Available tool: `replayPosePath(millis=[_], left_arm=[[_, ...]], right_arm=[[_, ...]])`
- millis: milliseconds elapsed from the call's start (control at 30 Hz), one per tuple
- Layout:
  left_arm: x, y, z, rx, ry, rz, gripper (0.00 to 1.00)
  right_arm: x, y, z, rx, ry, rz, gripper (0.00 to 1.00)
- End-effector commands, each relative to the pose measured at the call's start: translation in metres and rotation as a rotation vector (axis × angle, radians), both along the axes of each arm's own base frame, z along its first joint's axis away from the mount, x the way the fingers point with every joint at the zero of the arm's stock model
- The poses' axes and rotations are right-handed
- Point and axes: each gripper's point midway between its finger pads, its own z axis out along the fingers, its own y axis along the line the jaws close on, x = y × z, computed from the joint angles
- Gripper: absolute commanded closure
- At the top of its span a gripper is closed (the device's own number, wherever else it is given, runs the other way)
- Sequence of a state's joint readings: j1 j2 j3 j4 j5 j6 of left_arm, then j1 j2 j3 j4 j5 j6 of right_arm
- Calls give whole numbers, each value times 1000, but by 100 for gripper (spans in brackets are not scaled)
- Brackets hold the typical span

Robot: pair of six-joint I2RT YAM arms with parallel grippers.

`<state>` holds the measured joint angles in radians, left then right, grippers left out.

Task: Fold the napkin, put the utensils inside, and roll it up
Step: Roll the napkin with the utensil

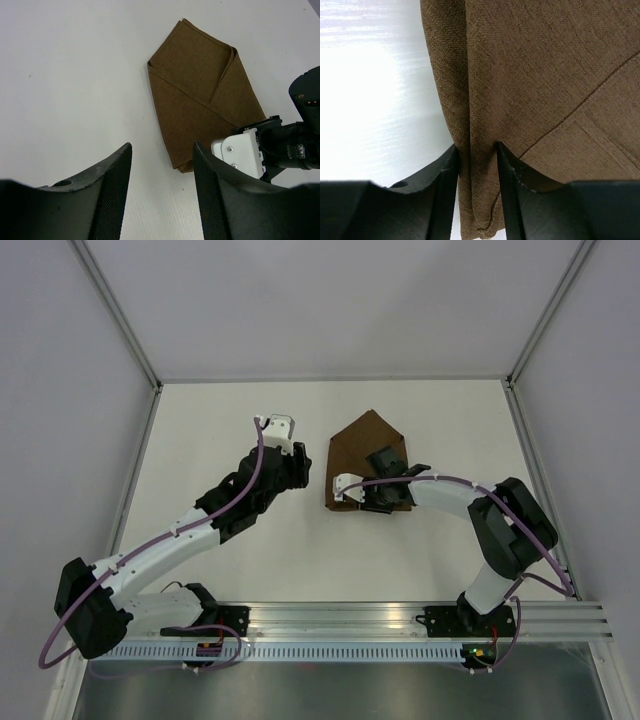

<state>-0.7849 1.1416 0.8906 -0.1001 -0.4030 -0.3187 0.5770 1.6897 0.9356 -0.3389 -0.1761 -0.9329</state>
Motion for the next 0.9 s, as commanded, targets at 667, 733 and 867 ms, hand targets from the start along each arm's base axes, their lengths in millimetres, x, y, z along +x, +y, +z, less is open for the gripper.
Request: replayPosePath(millis=[667,733,867], left_arm=[[-26,-17,29,12,-162,-216,52],[-29,-21,26,40,-174,-242,53],[-43,-38,15,98,-192,-325,55]], right_arm=[[-64,-28,-38,-22,591,65,80],[-67,-27,-36,-11,633,75,80],[-68,-31,-33,16,696,73,81]])
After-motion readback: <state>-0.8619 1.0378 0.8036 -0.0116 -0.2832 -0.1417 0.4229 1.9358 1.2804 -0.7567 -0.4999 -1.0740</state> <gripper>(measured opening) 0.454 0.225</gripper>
